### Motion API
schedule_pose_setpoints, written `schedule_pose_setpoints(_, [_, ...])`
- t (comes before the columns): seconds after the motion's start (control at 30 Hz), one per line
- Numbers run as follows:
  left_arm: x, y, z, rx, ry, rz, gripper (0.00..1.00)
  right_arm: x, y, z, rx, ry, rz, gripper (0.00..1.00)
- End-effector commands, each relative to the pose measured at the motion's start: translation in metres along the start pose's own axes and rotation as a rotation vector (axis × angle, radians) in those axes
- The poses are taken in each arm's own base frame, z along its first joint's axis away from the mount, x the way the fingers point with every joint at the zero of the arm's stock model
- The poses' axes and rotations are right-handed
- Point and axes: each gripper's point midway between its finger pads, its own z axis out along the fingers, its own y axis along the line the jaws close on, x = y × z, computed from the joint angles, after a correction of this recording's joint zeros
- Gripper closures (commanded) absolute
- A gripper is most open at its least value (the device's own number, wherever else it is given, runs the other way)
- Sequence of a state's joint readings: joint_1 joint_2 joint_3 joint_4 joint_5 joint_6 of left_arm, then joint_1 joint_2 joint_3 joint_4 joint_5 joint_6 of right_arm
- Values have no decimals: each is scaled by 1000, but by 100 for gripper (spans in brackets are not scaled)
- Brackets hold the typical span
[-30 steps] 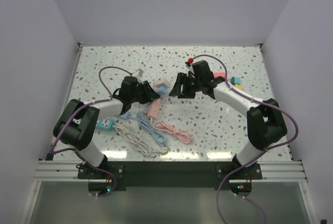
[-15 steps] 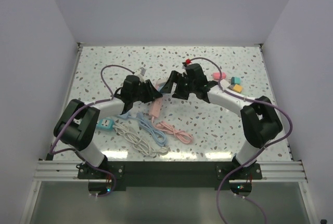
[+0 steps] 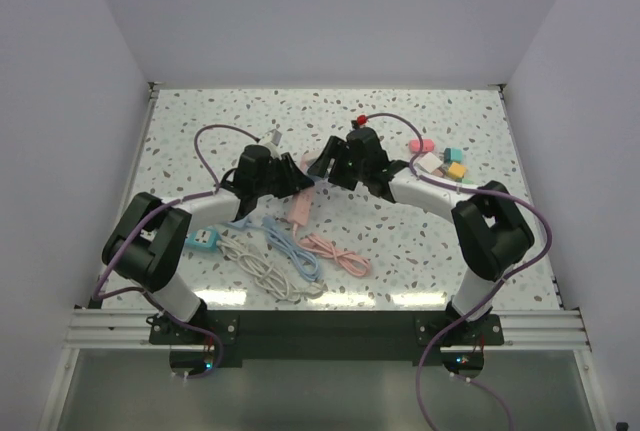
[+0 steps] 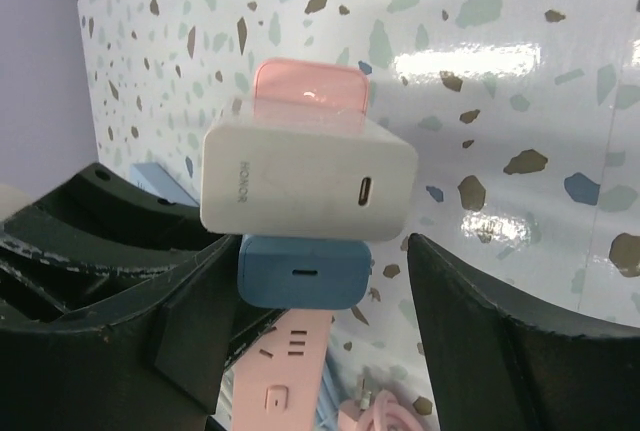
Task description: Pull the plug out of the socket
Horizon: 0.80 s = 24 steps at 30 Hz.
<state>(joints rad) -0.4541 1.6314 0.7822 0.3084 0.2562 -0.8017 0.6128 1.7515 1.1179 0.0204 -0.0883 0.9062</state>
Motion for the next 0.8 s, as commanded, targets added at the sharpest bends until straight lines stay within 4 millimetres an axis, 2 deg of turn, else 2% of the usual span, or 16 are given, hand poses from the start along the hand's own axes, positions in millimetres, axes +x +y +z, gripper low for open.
schedule_pose_setpoints(0.0, [-31, -43, -8, 116, -91, 26, 100, -26, 12, 0, -33, -115, 54, 30])
schedule_pose_setpoints(0.2, [-33, -46, -8, 121, -100, 22, 100, -23, 11, 10, -27, -111, 113, 37])
schedule_pose_setpoints(0.27, [-34, -47, -7, 120, -103, 23, 100, -18, 10, 18, -23, -83, 128, 39])
schedule_pose_setpoints(0.4, [-37, -47, -6, 116, -111, 21, 100, -5, 20, 22, -49, -32, 148, 47])
schedule_pose_setpoints(0.5, [-39, -47, -4, 115, -119, 21, 100, 5, 18, 22, -41, -9, 169, 61])
schedule_pose_setpoints(0.53, [-40, -47, -3, 115, -121, 22, 100, 7, 17, 22, -40, 0, 175, 69])
schedule_pose_setpoints(0.6, [-39, -44, -1, 109, -117, 21, 100, 12, 12, 22, -21, 19, 185, 76])
schedule_pose_setpoints(0.63, [-38, -41, 0, 97, -114, 21, 100, 15, 10, 20, -13, 29, 187, 79])
schedule_pose_setpoints(0.67, [-36, -36, 1, 83, -112, 17, 100, 13, 12, 16, -13, 26, 188, 88])
schedule_pose_setpoints(0.73, [-35, -25, 1, 65, -109, 10, 100, 11, 3, 8, 13, 27, 187, 97])
schedule_pose_setpoints(0.77, [-34, -14, 0, 44, -109, -2, 100, 8, -1, 5, 25, 21, 188, 100])
